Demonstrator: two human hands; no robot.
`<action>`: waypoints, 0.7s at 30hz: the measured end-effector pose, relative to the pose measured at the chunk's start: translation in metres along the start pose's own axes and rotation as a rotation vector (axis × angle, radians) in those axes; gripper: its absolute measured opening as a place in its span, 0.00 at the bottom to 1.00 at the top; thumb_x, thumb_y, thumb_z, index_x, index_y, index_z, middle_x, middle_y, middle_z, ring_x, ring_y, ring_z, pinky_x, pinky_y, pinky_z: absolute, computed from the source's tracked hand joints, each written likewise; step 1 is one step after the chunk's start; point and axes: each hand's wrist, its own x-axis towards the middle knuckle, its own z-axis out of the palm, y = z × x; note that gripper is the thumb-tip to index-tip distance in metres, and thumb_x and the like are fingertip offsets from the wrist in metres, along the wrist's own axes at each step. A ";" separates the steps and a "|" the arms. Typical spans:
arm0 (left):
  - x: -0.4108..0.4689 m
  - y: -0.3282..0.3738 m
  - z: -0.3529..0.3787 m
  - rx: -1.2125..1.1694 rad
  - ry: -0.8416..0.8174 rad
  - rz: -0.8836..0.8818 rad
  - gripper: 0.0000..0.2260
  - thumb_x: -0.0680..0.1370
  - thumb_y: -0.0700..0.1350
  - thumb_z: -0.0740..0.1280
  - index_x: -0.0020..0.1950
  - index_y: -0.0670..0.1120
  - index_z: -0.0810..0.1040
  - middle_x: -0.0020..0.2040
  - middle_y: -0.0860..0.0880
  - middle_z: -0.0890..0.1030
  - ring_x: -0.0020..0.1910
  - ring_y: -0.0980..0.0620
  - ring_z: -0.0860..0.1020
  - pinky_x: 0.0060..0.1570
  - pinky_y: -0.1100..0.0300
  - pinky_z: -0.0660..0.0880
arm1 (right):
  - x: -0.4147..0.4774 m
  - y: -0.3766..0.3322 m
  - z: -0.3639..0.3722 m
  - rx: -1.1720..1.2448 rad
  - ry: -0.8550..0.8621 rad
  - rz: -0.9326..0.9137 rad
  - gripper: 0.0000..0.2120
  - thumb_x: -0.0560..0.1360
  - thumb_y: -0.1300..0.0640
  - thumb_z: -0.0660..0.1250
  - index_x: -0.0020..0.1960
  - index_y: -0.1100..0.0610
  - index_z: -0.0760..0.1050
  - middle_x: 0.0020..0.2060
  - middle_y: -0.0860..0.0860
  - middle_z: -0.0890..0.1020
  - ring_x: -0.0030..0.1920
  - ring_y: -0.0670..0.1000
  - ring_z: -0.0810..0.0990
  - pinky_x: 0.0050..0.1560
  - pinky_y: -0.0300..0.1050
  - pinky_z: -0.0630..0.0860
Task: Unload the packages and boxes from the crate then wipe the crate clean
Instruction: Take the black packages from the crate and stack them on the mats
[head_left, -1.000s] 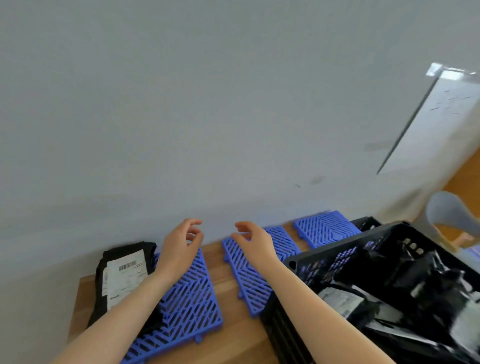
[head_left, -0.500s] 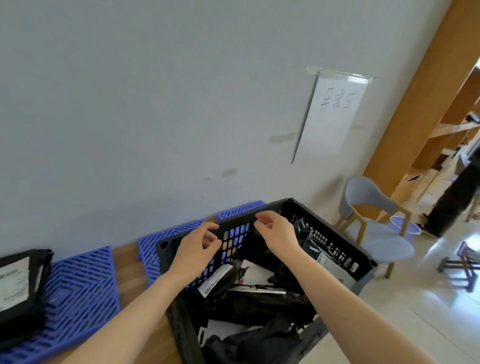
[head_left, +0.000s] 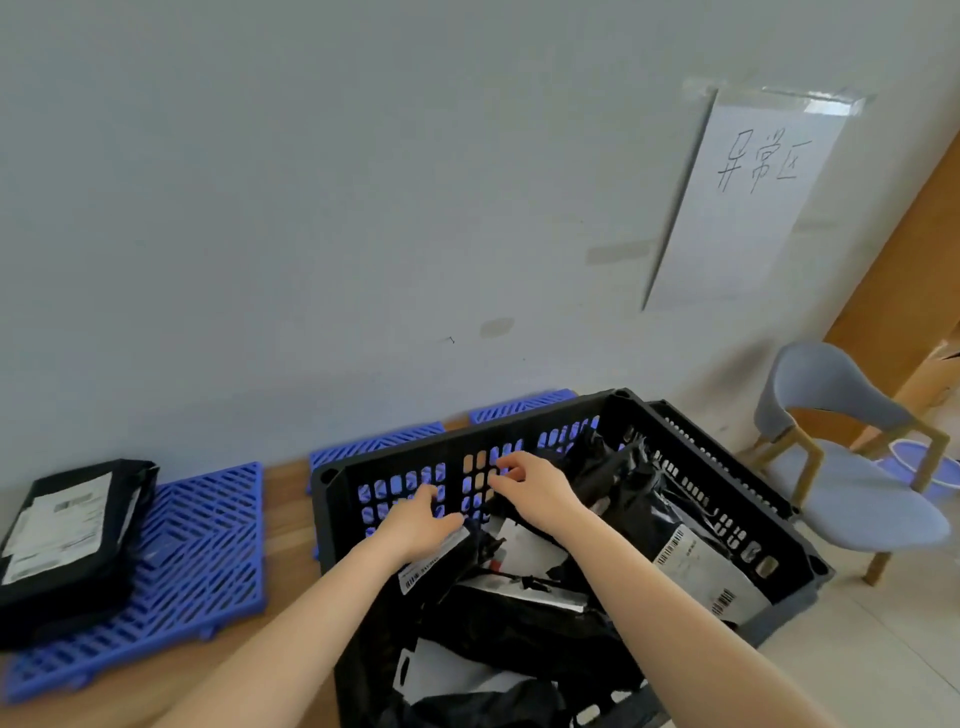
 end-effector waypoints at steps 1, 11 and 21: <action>0.003 -0.002 0.003 0.002 -0.008 -0.048 0.30 0.81 0.56 0.61 0.78 0.47 0.56 0.74 0.43 0.66 0.69 0.44 0.71 0.63 0.55 0.69 | 0.006 0.000 0.005 -0.021 -0.042 0.013 0.20 0.79 0.50 0.63 0.69 0.55 0.70 0.60 0.52 0.77 0.50 0.48 0.75 0.47 0.38 0.69; 0.011 -0.014 0.027 -0.100 -0.013 -0.355 0.35 0.75 0.64 0.61 0.77 0.47 0.59 0.74 0.45 0.68 0.68 0.45 0.70 0.67 0.53 0.68 | 0.042 0.033 0.054 -0.170 -0.454 0.034 0.21 0.79 0.46 0.59 0.68 0.55 0.69 0.64 0.54 0.75 0.62 0.56 0.74 0.58 0.46 0.70; -0.036 0.013 0.032 -0.158 0.296 -0.444 0.36 0.71 0.61 0.72 0.74 0.47 0.64 0.71 0.47 0.70 0.68 0.48 0.70 0.53 0.61 0.65 | 0.030 0.043 0.037 0.045 -0.424 -0.063 0.23 0.76 0.53 0.63 0.70 0.53 0.68 0.60 0.52 0.77 0.56 0.52 0.77 0.53 0.48 0.78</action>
